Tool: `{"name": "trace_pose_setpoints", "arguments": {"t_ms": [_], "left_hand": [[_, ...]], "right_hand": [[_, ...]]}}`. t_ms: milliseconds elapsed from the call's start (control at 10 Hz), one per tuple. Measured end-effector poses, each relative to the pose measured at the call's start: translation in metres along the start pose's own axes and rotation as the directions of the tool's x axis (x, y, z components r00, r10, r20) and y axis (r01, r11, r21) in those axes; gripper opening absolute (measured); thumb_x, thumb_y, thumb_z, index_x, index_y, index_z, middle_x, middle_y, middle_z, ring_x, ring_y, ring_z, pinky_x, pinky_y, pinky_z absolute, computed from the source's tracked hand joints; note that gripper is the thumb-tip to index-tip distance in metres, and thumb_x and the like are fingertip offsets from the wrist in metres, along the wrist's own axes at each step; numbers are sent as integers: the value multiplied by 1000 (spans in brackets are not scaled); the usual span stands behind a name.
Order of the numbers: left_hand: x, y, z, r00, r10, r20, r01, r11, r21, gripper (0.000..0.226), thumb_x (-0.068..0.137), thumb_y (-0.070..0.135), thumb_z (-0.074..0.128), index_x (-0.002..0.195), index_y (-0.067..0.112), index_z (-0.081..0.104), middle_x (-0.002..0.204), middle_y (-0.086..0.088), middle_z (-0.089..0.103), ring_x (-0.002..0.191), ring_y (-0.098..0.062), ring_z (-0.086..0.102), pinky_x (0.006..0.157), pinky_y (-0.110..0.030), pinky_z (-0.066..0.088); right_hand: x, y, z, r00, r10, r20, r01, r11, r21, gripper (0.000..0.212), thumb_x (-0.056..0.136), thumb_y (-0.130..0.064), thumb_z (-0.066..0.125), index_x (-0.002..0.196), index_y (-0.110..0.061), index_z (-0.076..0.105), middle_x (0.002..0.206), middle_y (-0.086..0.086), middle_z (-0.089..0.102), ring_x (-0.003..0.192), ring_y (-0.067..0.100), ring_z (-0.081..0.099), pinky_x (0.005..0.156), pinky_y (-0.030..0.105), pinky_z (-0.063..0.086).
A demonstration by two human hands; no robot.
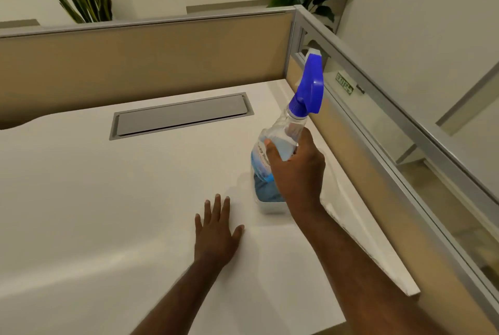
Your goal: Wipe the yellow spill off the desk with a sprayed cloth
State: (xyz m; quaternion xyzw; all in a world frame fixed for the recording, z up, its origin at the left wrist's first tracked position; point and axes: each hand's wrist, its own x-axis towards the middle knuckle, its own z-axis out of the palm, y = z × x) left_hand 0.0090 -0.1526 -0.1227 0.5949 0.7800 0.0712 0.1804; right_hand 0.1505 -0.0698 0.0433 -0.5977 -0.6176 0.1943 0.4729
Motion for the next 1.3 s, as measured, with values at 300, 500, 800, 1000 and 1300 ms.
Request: {"name": "trace_pose_setpoints", "arguments": {"t_ms": [300,500,800,1000,1300], "left_hand": [[14,-2,8,995,78,64,-78,997,3,77,92,63,28,151,26,-5,161,2,-13,148,-23,-13,118,-46,-2],[15,-1,9,994,64,84,-66,998,19,76,93,62,27,152,26,-3,161,2,-11,148,-23,-13,119,-46,-3],[15,1,8,994,52,94,-54,998,18,76,92,63,28,151,26,-4,161,2,-11,147,-23,-14,118,-47,-5],[16,1,7,994,49,100,-51,998,22,76,92,62,28,151,27,-4,161,2,-11,148,-23,-14,118,-47,-5],[23,5,-1,995,26,91,-28,999,22,79,91,64,32,152,27,-1,162,3,-10,148,-24,-12,118,-51,-2]], "right_hand": [[27,70,-48,984,58,-168,-77,991,-113,54,82,-43,70,122,-11,54,119,6,67,103,19,67,80,21,49],[22,99,-33,986,140,-91,-152,978,-146,53,81,-41,71,122,-12,53,119,8,66,103,24,67,84,40,59],[18,117,-21,982,189,-27,-190,962,-194,50,82,-35,73,121,-9,52,115,11,67,100,28,67,81,43,58],[17,121,-21,979,201,-30,-203,961,-188,53,81,-39,72,121,-11,53,118,10,66,102,27,66,81,44,59],[-13,114,-30,937,238,-256,-291,937,-195,75,76,-43,76,135,-15,39,131,11,53,118,27,54,90,45,55]]}}
